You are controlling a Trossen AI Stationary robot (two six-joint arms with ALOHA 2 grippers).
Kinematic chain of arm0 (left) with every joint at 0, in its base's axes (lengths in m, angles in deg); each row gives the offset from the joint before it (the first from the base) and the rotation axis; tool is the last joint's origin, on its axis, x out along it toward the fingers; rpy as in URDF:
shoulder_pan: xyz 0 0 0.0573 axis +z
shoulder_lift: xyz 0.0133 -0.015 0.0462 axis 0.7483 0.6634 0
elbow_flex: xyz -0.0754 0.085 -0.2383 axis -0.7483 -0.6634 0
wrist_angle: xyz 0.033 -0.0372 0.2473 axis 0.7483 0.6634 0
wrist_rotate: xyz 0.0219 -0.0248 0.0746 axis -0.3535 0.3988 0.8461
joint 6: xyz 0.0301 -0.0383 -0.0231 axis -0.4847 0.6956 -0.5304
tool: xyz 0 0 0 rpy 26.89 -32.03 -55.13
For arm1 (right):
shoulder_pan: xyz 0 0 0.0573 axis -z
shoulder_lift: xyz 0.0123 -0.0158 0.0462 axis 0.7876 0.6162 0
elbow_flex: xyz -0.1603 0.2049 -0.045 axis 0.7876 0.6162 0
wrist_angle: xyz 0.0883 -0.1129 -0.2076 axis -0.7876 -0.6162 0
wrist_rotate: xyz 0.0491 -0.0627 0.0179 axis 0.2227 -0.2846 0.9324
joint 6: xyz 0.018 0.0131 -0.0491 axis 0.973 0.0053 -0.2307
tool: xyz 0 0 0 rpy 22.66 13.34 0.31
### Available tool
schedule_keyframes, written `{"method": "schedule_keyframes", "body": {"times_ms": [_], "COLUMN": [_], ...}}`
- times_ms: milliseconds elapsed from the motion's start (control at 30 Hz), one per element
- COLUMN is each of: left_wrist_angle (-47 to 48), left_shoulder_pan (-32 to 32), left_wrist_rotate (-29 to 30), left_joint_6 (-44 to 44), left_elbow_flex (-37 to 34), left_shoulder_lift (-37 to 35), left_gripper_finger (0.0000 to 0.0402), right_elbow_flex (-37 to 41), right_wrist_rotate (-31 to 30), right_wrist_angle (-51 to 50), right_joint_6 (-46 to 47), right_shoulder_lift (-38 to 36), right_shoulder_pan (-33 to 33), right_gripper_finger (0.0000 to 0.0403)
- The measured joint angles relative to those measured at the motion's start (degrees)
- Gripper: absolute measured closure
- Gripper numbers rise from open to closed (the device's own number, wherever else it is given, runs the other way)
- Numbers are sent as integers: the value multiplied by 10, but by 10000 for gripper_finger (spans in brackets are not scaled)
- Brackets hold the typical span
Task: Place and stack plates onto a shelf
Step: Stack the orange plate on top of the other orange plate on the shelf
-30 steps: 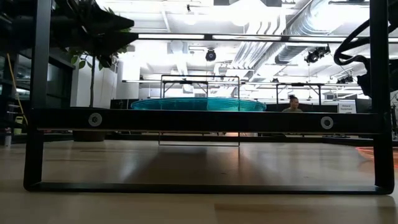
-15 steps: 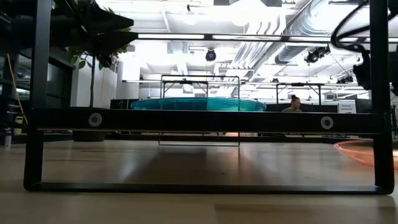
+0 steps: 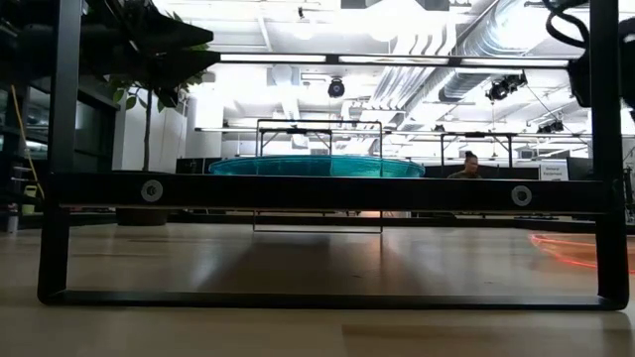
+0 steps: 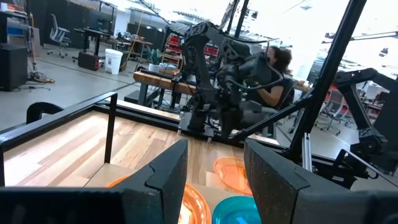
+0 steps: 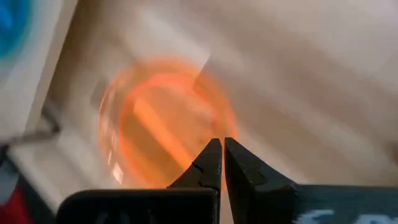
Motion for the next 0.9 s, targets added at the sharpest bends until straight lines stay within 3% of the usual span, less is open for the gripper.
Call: {"method": "schedule_keyframes", "body": {"times_ms": [100, 267, 500, 733, 900], "left_wrist_angle": [2, 9, 19, 17, 18], "left_shoulder_pan": [0, 0, 0, 0, 0], "left_wrist_rotate": [0, 0, -1, -1, -1], "left_joint_6": [0, 1, 15, 15, 16], "left_elbow_flex": [0, 0, 0, 0, 0], "left_shoulder_lift": [0, 0, 0, 0, 0], "left_gripper_finger": [254, 254, 254, 254, 254], "right_elbow_flex": [0, 0, 0, 0, 45], "right_wrist_rotate": [-42, -9, 44, 37, 59], "right_wrist_angle": [6, 49, 72, 61, 184], "right_joint_6": [4, 8, -32, -35, -37], "right_shoulder_lift": [22, 91, 192, 200, 200], "right_shoulder_pan": [0, 0, 0, -1, -16], "right_gripper_finger": [403, 389, 298, 232, 231]}}
